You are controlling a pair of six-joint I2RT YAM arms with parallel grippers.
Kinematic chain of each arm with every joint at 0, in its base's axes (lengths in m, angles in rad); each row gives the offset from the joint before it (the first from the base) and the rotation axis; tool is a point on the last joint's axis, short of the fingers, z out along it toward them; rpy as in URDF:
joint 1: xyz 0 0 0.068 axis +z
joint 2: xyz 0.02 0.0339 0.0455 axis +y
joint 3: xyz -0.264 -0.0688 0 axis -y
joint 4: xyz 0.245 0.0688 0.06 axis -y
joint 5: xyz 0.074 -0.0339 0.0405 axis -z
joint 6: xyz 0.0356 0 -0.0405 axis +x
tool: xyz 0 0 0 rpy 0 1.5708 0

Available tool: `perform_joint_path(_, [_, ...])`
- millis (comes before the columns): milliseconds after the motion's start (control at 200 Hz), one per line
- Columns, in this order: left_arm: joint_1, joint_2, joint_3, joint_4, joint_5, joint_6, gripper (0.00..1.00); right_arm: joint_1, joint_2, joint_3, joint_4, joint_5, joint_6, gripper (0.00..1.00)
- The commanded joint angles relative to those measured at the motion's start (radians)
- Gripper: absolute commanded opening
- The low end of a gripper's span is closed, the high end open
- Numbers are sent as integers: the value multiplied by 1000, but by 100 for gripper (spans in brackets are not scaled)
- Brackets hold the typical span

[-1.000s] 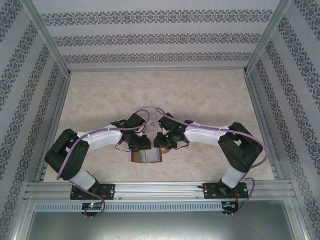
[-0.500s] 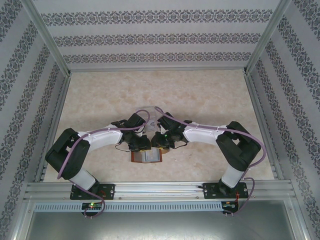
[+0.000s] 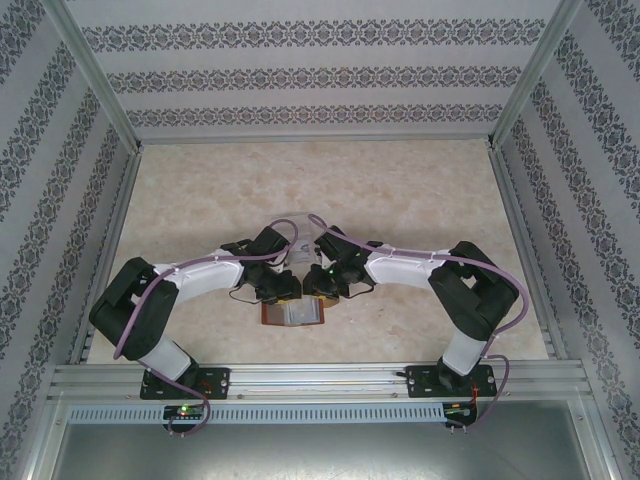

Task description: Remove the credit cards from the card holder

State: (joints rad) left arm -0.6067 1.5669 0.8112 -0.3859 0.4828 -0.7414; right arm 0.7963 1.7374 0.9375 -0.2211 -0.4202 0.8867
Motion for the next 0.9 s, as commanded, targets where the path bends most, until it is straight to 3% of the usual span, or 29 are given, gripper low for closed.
perform_joint_path(0, [4, -43, -7, 29, 14, 1, 28, 6, -9, -21, -36, 45, 4, 28])
perform_joint_path(370, [4, -81, -20, -7, -40, -6, 21, 10, -84, -19, -14, 38, 17, 26])
perform_joint_path(894, [4, -17, -57, 87, 24, -30, 17, 15, 21, -3, 16, -9, 18, 27])
